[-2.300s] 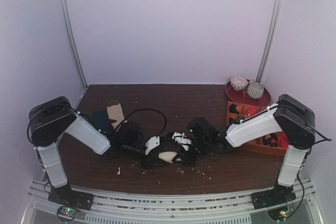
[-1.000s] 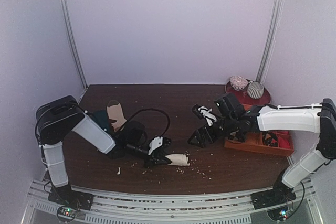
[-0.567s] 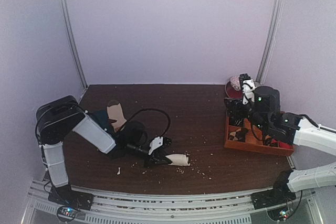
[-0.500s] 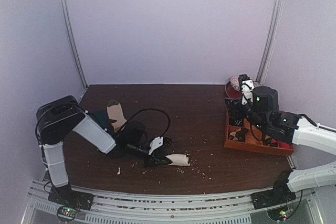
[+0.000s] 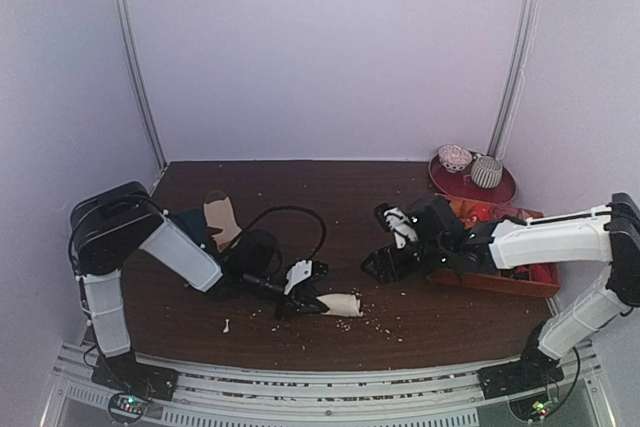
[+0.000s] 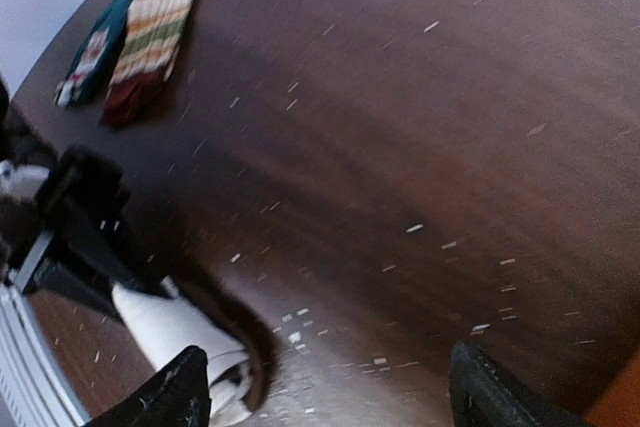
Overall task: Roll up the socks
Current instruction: Pick up the pair of socks from the center of the board.
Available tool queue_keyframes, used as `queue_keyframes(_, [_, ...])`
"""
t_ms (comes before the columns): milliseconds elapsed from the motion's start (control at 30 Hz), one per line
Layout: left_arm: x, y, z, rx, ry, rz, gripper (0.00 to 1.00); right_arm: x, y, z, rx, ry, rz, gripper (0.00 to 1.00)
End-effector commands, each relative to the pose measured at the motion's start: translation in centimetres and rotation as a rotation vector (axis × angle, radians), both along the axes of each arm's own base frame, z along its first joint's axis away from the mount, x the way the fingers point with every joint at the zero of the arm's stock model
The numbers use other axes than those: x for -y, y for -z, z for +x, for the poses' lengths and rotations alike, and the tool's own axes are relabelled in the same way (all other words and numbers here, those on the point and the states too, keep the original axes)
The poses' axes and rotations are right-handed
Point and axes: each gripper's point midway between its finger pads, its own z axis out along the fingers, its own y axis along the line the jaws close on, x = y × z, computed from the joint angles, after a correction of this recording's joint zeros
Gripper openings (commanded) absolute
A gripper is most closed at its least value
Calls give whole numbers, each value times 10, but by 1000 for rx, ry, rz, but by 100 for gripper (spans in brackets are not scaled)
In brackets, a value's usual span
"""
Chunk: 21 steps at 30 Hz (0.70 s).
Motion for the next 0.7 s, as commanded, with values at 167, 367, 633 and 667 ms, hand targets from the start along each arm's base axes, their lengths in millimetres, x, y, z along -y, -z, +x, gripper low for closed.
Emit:
queue_keyframes(167, [-25, 55, -20, -122, -12, 192, 0, -77, 44, -56, -186, -305, 61, 84])
queue_keyframes(367, [-24, 56, -20, -124, -9, 192, 0, -77, 58, -49, -177, -285, 20, 86])
queue_keyframes(633, [-24, 59, -21, -135, -6, 193, 0, -79, 74, -40, -173, -270, -32, 92])
queue_keyframes(667, [-23, 58, -21, -134, -5, 193, 0, -79, 78, -41, -182, -271, -33, 92])
